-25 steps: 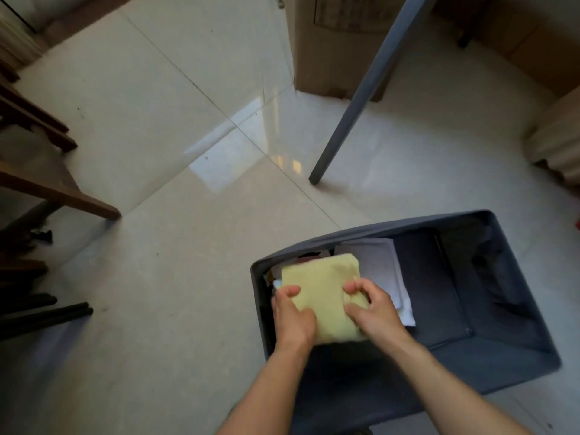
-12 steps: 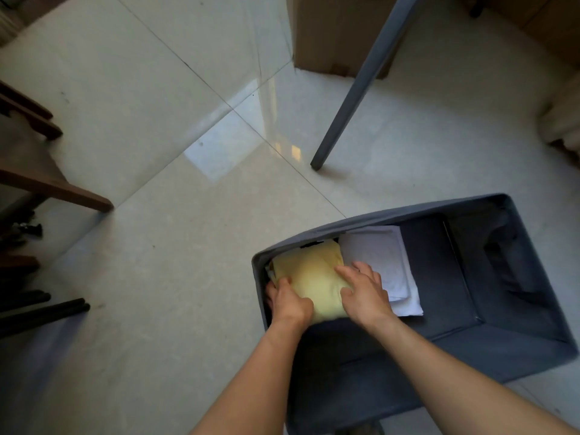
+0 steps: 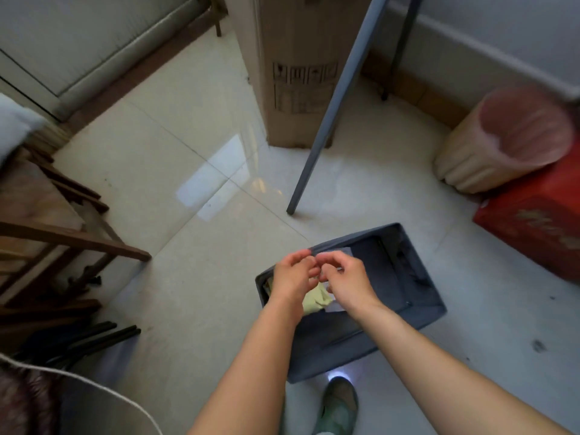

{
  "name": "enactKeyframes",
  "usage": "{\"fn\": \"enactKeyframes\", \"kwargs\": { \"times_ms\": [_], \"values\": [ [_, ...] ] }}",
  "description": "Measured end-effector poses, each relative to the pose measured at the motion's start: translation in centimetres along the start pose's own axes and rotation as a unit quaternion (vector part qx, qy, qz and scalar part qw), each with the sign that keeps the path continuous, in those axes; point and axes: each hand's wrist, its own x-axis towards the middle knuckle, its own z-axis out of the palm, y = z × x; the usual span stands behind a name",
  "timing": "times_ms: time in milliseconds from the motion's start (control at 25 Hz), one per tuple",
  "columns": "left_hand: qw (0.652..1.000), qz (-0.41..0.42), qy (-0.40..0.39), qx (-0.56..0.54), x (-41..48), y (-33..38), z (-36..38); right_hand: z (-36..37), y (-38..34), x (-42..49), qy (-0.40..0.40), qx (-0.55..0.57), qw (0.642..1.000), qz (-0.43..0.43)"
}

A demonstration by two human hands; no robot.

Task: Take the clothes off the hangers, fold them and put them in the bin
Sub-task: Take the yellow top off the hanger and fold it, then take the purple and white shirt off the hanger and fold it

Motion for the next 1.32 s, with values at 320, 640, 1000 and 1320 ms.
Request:
{"fn": "enactKeyframes", "kwargs": {
  "times_ms": [320,640,1000,1320],
  "values": [
    [0.986,0.127,-0.096,0.038,-18.4,12.4,2.5,-7.6,-16.3,-13.3,0.045,0.06,0.991,-0.111],
    [0.931,0.264,-0.212,0.139,-36.0,20.3,5.7,-14.6,-27.2,-27.1,0.149,0.079,0.963,-0.211],
    [0.835,0.362,-0.36,0.205,-48.7,24.2,11.0,-22.9,-32.7,-38.6,0.315,0.083,0.896,-0.303],
    [0.813,0.381,-0.398,0.187,-53.9,24.3,13.9,-35.7,-41.6,-44.8,0.615,0.049,0.664,-0.422]
  ]
}}
